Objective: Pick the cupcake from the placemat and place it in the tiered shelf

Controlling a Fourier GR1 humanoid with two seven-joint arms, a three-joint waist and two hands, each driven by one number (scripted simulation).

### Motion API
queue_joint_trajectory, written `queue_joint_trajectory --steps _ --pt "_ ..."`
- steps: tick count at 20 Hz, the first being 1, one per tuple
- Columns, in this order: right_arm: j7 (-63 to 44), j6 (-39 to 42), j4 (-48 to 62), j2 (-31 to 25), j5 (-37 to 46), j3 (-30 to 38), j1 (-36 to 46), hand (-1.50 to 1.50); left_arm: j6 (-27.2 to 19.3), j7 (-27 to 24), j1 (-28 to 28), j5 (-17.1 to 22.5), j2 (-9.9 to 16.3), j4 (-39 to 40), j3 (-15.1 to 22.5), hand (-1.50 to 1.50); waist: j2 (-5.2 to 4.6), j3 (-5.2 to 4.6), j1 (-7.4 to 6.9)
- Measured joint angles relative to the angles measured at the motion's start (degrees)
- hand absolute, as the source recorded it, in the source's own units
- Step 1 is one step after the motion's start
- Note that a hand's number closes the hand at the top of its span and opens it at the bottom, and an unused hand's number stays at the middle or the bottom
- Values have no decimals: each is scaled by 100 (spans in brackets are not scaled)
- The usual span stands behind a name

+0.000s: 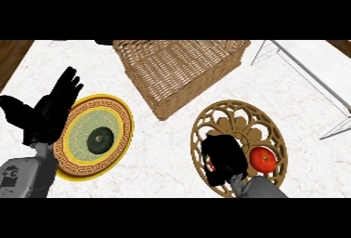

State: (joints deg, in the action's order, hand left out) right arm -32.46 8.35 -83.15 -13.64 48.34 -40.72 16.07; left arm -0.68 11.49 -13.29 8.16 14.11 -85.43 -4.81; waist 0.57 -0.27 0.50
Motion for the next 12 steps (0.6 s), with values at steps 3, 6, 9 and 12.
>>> queue_joint_trajectory --steps 3,6,9,12 --pt "116 -103 -635 -3 66 -182 -316 150 -4 134 -40 19 24 -85 -32 0 -20 15 -3" --pt "240 -333 -1470 -27 -149 -63 -641 150 7 137 15 22 36 -135 -48 0 -19 23 34" --pt "217 -635 -2242 158 -300 135 -764 150 -42 105 61 -19 -18 -132 -30 0 -18 26 58" --pt "93 -781 -3129 129 -366 440 -873 150 -63 104 50 -50 -32 -115 -26 0 -17 27 77"
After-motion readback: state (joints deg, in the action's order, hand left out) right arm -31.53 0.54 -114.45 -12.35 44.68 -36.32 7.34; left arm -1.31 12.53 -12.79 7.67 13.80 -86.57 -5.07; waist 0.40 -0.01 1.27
